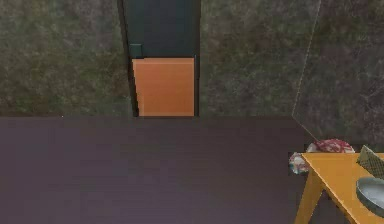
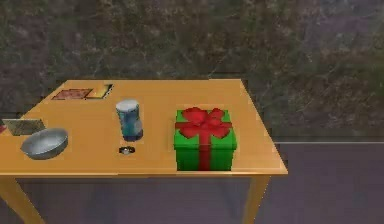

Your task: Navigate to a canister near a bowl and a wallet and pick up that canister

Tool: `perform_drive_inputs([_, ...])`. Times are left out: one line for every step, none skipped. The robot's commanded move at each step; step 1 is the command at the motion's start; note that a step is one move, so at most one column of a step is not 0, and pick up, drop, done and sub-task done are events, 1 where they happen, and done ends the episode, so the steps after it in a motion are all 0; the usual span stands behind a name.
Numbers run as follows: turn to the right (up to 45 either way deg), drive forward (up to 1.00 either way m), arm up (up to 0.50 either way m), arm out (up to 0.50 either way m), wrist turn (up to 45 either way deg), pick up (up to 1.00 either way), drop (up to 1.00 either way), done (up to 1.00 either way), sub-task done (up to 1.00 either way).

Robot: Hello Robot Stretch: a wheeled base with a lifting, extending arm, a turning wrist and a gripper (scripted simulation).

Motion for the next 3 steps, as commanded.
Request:
perform_drive_inputs([0.0, 0.45, 0.00, 0.00, 0.0, 0.00, 0.00, 0.00, 0.00])
perform_drive_inputs([45.0, 0.00, 0.00, 0.00, 0.0, 0.00, 0.00, 0.00, 0.00])
perform_drive_inputs([-30.0, 0.00, 0.00, 0.00, 0.0, 0.00, 0.00, 0.00, 0.00])
